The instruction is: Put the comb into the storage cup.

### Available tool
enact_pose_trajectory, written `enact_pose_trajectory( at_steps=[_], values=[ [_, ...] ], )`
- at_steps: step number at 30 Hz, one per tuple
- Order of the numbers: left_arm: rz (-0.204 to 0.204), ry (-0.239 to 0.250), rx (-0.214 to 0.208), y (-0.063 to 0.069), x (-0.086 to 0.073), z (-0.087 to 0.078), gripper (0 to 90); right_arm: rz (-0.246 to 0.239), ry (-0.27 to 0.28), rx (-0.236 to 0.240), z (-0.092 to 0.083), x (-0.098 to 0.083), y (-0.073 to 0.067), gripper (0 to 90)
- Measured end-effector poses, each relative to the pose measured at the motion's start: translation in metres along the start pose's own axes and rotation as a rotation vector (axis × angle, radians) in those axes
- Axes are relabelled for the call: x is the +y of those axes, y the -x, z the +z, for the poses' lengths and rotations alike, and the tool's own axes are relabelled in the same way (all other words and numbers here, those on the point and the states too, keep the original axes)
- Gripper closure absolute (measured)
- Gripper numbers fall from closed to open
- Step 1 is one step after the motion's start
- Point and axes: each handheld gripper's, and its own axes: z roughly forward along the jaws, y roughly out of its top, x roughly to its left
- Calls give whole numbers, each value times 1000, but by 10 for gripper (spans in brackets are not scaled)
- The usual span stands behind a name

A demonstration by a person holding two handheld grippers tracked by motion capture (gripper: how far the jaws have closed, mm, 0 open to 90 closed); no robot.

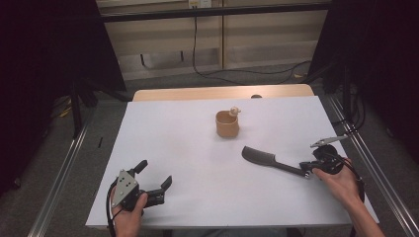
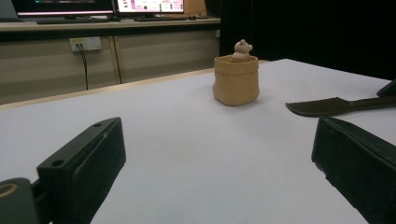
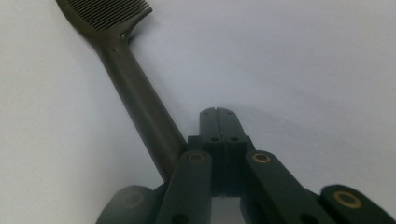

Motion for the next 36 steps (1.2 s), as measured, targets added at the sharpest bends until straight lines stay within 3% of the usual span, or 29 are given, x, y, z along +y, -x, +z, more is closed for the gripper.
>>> enact_pose_trajectory(
  at_steps=[21, 25, 26, 27, 28, 29, 30, 33, 36],
  values=[
    [-11, -1, 18, -3, 1, -2, 23, -7, 10, 2, -1, -4, -4, 900],
    [-18, 11, 13, -3, 1, -3, 23, -15, 45, 9, -1, -4, -3, 900],
    [-10, 10, 12, -4, 1, -3, 22, -22, 84, 5, -2, -4, -2, 900],
    [-10, 10, 12, -4, 1, -3, 22, -22, 84, 5, -2, -4, -2, 900],
    [-25, 18, 14, -4, 1, -3, 22, -20, 128, 13, -6, -3, -1, 888],
    [-25, 18, 14, -4, 1, -3, 22, -20, 128, 13, -6, -3, -1, 888],
    [-22, 7, 11, -5, 1, -3, 22, -14, 189, 24, -11, -2, -1, 844],
    [-30, 14, 17, -4, 0, -3, 22, -26, 253, 14, -15, -2, -2, 753],
    [-32, 14, 11, -5, 0, -3, 22, -30, 279, 16, -17, -2, -3, 739]
  ],
)
